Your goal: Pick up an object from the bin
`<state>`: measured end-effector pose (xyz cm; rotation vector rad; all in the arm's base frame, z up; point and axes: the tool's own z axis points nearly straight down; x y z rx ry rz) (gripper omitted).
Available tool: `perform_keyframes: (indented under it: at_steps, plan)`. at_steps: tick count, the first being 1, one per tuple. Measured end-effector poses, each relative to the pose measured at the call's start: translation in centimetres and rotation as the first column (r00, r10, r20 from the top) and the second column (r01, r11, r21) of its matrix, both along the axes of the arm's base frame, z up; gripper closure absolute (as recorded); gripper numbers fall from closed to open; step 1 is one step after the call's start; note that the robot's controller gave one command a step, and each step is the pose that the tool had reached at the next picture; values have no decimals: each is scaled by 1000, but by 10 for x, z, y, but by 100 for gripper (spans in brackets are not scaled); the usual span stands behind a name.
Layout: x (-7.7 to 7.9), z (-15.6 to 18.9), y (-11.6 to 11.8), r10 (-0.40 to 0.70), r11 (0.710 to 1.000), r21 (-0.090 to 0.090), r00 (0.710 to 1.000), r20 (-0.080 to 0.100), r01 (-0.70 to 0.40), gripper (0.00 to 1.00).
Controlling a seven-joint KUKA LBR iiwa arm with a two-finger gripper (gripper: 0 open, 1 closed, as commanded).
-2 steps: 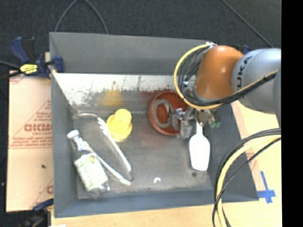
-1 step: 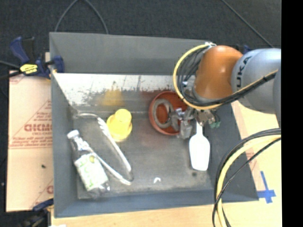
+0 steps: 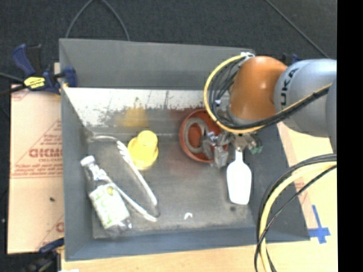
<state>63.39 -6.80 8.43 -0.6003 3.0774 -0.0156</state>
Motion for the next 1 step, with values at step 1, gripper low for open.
perform_keyframes:
  at_steps: [1]
  plan:
    - [6, -14, 43, 38, 999, -1, 999, -4, -38, 100]
